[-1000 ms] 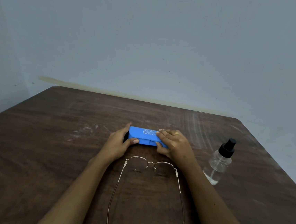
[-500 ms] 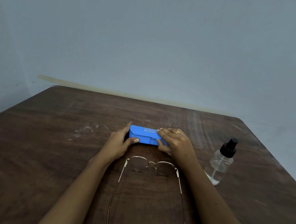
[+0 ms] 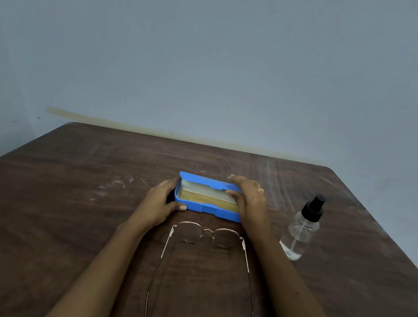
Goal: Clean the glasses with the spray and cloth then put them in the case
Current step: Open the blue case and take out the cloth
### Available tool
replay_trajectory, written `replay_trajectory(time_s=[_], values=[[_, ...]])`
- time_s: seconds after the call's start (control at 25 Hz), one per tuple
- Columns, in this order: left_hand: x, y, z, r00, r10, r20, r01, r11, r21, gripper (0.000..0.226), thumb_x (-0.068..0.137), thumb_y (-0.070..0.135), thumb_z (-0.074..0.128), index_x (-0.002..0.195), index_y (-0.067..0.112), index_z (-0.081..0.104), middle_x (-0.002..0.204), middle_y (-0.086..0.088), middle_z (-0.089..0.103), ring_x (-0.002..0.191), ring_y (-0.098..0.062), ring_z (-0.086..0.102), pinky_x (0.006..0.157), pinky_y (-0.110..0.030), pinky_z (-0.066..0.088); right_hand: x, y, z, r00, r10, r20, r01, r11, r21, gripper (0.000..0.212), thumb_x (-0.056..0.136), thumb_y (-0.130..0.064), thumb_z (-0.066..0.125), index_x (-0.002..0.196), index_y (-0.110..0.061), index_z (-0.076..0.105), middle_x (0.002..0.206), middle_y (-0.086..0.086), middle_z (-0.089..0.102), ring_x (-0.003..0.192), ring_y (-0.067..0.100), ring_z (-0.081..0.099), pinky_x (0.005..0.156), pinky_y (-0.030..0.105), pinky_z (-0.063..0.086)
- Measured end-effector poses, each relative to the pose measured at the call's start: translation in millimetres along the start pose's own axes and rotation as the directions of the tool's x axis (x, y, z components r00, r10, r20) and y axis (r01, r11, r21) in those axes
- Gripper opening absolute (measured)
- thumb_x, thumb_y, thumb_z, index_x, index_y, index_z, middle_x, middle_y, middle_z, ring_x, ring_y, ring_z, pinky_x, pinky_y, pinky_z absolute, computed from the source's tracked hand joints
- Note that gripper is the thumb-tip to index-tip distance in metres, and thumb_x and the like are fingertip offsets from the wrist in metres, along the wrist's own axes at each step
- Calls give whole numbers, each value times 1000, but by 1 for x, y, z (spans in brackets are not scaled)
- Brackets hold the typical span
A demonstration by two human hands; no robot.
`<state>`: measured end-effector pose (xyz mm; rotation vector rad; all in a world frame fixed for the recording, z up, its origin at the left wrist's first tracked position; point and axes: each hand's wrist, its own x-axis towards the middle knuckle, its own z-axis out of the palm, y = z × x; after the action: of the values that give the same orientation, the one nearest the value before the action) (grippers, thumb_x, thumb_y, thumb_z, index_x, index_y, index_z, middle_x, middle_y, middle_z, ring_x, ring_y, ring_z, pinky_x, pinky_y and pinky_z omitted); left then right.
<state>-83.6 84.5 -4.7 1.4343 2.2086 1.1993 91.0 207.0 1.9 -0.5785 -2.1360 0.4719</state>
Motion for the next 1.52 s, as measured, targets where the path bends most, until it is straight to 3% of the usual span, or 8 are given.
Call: replay_trajectory(time_s=[0.16,0.32,0.48,0.68,0.84,1.04,1.16,1.52], values=[[0,-1,0,1000,-25,-11,25,999,-35,72,70,6,74,133,13,40,136,-8,51,123,-22,47,95,-25,36,7,1,1,935,317,-157,-274,930,245,13,83,3,56,96,0,52,99,18,56,89,21,49,72,13,32],[0,-1,-2,997,-71,18,72,992,-103,71,69,3,75,130,15,40,136,-9,50,124,-22,47,101,-31,37,7,8,1,932,255,-257,-212,960,181,8,87,4,52,92,5,58,99,20,52,86,22,51,71,12,32],[0,0,-1,995,-93,19,94,990,-108,72,69,4,75,130,14,39,138,-10,48,126,-22,45,103,-32,37,10,16,2,879,363,-310,-275,915,294,9,87,-7,58,93,-3,63,97,8,58,75,0,52,65,0,37],[1,2,-1,991,-132,21,134,984,-116,71,68,4,76,129,16,39,140,-9,46,128,-23,43,105,-37,38,21,25,12,811,500,-303,-363,837,409,5,86,-19,60,87,-14,61,92,-2,63,75,-6,53,61,-4,38],[2,2,-1,988,-152,9,152,976,-154,69,66,2,76,125,16,42,138,-9,48,126,-22,45,102,-35,39,22,28,16,831,504,-234,-386,827,409,7,88,-17,58,89,-11,61,100,-5,63,79,-8,54,61,-3,40],[2,3,-2,986,-165,19,165,969,-183,69,65,-1,77,123,17,43,138,-10,48,126,-23,45,103,-37,41,18,23,14,824,526,-210,-417,814,404,14,89,-7,53,101,-6,60,114,4,64,92,12,58,74,24,45],[2,3,-3,985,-164,47,170,962,-214,71,65,-1,77,124,16,42,139,-10,47,127,-23,44,104,-39,40,13,20,9,822,538,-185,-421,795,437,19,88,-4,53,105,-11,59,110,-1,63,92,9,58,79,29,48],[2,0,-3,995,-92,50,101,967,-235,85,65,-4,76,136,17,34,141,-7,44,126,-18,43,98,-27,36,1,12,-2,835,538,-113,-404,741,536,29,85,4,56,112,-7,52,108,3,60,101,14,57,87,22,48]])
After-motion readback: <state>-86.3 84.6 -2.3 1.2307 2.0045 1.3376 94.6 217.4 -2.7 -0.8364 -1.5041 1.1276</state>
